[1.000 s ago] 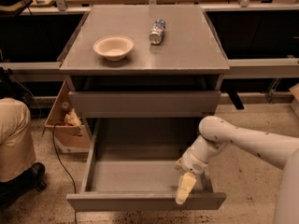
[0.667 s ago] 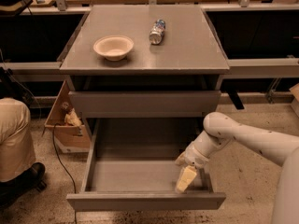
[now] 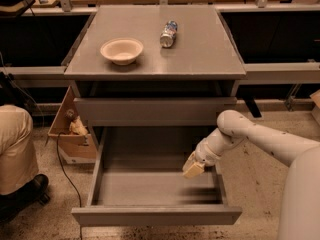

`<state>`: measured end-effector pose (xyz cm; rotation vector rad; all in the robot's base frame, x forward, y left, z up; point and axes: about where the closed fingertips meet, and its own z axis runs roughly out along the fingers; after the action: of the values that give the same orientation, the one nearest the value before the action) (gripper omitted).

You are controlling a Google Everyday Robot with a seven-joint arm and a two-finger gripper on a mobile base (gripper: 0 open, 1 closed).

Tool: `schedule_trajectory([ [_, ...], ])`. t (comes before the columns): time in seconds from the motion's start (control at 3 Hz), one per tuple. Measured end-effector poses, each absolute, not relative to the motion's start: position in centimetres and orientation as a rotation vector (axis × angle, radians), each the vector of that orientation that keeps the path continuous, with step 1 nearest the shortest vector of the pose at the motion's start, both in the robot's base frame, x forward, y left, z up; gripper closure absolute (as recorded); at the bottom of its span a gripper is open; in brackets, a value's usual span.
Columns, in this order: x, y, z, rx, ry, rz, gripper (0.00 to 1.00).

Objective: Open middle drawer

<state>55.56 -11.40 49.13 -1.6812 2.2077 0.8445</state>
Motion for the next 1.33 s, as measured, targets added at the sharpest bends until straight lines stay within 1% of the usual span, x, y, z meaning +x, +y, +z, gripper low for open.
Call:
schedule_trajectory([
  [0.33, 56.6, -11.1, 47.8, -1.621, 2.213, 0.869, 0.98],
  [0.67, 55.8, -10.7, 45.9, -1.582, 2.237, 0.927, 1.0],
  [1.33, 50.7, -10.7, 41.9, -1.553, 2.294, 1.064, 1.0],
])
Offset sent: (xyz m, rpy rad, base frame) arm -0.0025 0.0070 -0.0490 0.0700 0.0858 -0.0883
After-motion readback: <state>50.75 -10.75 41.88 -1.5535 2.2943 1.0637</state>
